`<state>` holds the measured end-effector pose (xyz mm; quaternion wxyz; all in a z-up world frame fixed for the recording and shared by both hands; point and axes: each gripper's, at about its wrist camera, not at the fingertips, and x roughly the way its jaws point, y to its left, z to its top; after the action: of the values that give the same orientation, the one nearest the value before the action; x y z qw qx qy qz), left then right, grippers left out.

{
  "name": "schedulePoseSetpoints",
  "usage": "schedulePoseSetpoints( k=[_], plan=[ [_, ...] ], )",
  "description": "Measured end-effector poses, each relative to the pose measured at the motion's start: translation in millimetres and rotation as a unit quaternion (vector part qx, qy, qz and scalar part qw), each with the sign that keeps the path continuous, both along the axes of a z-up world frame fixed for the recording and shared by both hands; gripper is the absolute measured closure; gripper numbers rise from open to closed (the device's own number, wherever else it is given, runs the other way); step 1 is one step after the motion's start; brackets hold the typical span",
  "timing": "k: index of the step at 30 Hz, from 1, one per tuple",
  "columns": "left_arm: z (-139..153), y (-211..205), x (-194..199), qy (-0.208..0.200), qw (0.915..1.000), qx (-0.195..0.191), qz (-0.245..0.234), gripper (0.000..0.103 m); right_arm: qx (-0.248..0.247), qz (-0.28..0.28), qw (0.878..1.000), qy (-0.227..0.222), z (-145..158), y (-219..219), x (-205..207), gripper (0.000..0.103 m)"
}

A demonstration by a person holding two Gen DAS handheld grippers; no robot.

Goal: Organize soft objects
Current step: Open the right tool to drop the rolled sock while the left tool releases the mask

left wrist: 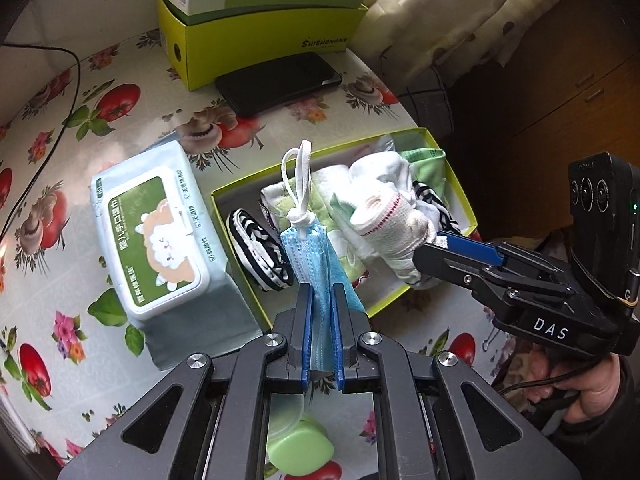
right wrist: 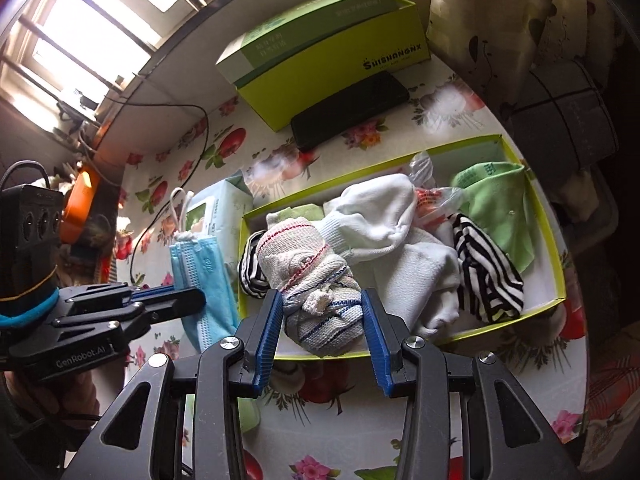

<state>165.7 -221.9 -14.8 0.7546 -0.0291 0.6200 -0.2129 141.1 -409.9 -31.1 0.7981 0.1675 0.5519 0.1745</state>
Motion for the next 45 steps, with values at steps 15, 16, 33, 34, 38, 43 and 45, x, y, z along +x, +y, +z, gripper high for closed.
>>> schedulePoseSetpoints(
  k=[15,16,33,34,38,43,45],
  plan=[
    [-43,-9,18,0.045,0.9987,0.023,-0.001,0.091,-0.003,0.014,0.999,0.036,-32,17,12,0.061],
    [-42,-9,17,0.042,0.9988,0.024,0.0,0.09,-0.005,0.017,0.999,0.035,-30,18,11,0.061],
    [-31,-13,9,0.026,0.9996,0.001,0.008,0.092,-0.061,0.076,0.995,-0.009,-17,31,14,0.069],
    [-27,-13,9,0.019,0.9997,-0.008,0.009,0.092,-0.068,0.071,0.995,-0.017,-12,29,13,0.069],
    [-28,-14,16,0.017,0.9997,-0.003,0.019,0.091,-0.079,0.06,0.995,-0.012,-14,26,14,0.069],
    [-36,-7,16,0.041,0.9984,0.013,0.036,0.084,-0.068,0.062,0.996,0.01,-22,28,13,0.066],
    [-29,-7,13,0.029,0.9987,0.02,0.036,0.08,-0.058,0.059,0.997,-0.001,-13,27,10,0.066]
  ],
)
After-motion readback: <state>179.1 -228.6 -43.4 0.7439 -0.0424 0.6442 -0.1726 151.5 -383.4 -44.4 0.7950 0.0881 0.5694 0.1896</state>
